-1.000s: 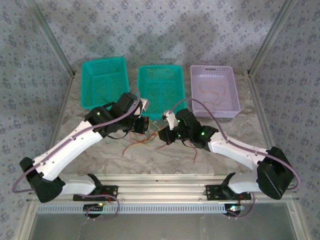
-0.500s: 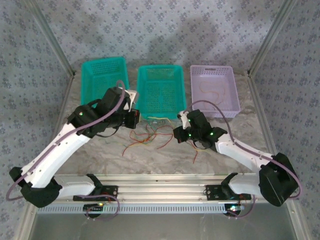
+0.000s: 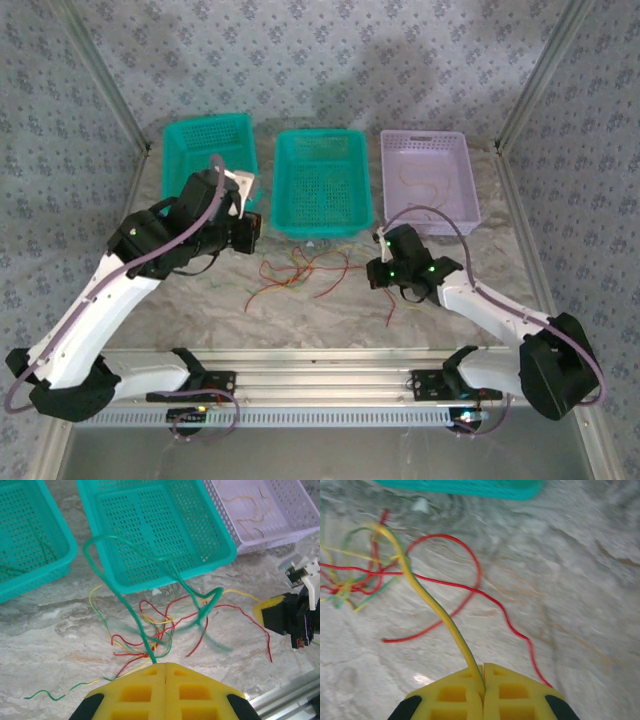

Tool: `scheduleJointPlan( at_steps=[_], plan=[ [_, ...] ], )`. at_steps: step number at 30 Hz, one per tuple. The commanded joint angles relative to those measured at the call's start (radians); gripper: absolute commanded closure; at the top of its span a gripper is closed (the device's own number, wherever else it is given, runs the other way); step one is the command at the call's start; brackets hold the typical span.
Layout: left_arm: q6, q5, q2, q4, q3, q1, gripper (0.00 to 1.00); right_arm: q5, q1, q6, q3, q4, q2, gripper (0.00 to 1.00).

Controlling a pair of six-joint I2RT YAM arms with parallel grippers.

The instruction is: Untangle the cables

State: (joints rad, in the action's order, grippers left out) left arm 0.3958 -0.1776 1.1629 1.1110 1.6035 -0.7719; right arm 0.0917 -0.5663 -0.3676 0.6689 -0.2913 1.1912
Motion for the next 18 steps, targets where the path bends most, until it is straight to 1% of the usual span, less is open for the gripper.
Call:
scheduleJointPlan(
  at_steps=[1,8,12,15,18],
  plan=[
    [-0.032,-0.051,-0.022,0.038,0.048,0.008,1.00,-0.054,0.031,-0.042,-0.016,-0.071,-0.035,1.00],
    [-0.050,-0.085,-0.031,0.045,0.057,0.017,1.00,-0.050,0.064,-0.023,-0.024,-0.092,-0.099,1.00],
    [-0.068,-0.128,-0.041,0.021,0.051,0.028,1.00,-0.019,0.069,0.001,-0.056,-0.056,-0.185,1.00],
    [-0.086,-0.149,-0.054,-0.022,0.014,0.058,1.00,0.016,0.071,0.010,-0.074,-0.031,-0.238,1.00],
    [-0.097,-0.147,-0.064,-0.077,-0.021,0.096,1.00,0.032,0.070,0.012,-0.077,-0.022,-0.235,1.00]
  ],
)
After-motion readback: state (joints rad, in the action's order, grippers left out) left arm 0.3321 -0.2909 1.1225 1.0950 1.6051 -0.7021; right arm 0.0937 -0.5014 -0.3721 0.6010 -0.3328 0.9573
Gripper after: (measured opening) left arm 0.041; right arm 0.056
